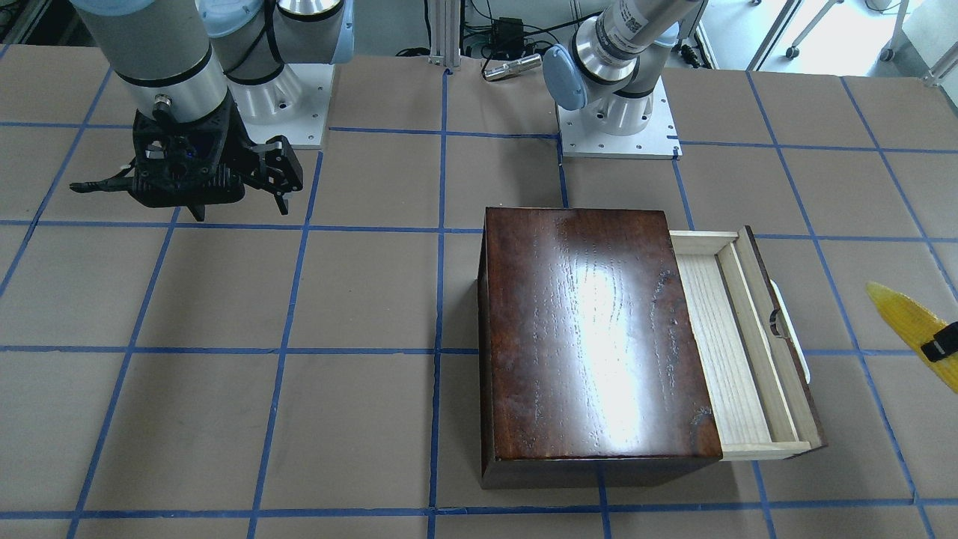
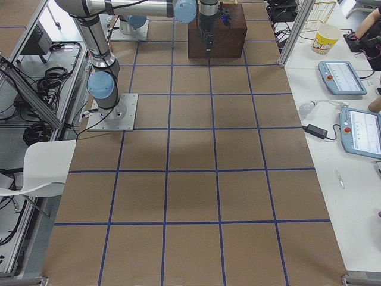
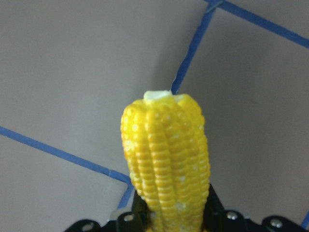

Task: Open drawer and put corn inside
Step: 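Lift the corn and carry it over the open drawer with the left gripper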

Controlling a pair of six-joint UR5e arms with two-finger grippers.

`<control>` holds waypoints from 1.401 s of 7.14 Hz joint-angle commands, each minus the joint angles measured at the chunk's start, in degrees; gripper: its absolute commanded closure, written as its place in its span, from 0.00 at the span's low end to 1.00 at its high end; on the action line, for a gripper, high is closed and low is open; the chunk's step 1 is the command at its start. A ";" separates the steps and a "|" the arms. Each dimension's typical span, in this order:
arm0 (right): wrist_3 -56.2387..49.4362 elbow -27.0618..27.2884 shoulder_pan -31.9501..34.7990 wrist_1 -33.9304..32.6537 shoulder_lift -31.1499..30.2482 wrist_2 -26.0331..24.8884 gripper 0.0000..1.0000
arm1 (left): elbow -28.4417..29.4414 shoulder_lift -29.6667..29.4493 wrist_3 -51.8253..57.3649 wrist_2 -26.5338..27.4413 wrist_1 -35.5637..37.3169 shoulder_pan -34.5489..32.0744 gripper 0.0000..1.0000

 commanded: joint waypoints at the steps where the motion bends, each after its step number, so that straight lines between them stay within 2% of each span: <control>1: 0.00 0.00 0.05 0.00 0.00 0.00 0.00 | 0.86 3.29 0.38 -0.18 -1.02 -6.78 1.00; 3: 0.00 0.00 -0.12 0.00 0.00 0.00 0.00 | -0.19 3.83 0.47 -0.18 -1.02 -13.46 1.00; 5: 0.00 0.00 0.05 0.00 0.00 0.00 0.00 | -3.08 3.48 0.73 -1.67 -0.94 -17.08 1.00; 7: 0.00 0.00 0.05 0.00 0.00 0.00 0.00 | -6.25 2.60 7.99 -1.33 0.03 -16.92 1.00; 10: 0.00 0.00 -0.12 0.00 0.00 0.00 0.00 | -8.19 1.11 8.22 -1.50 1.17 -16.39 1.00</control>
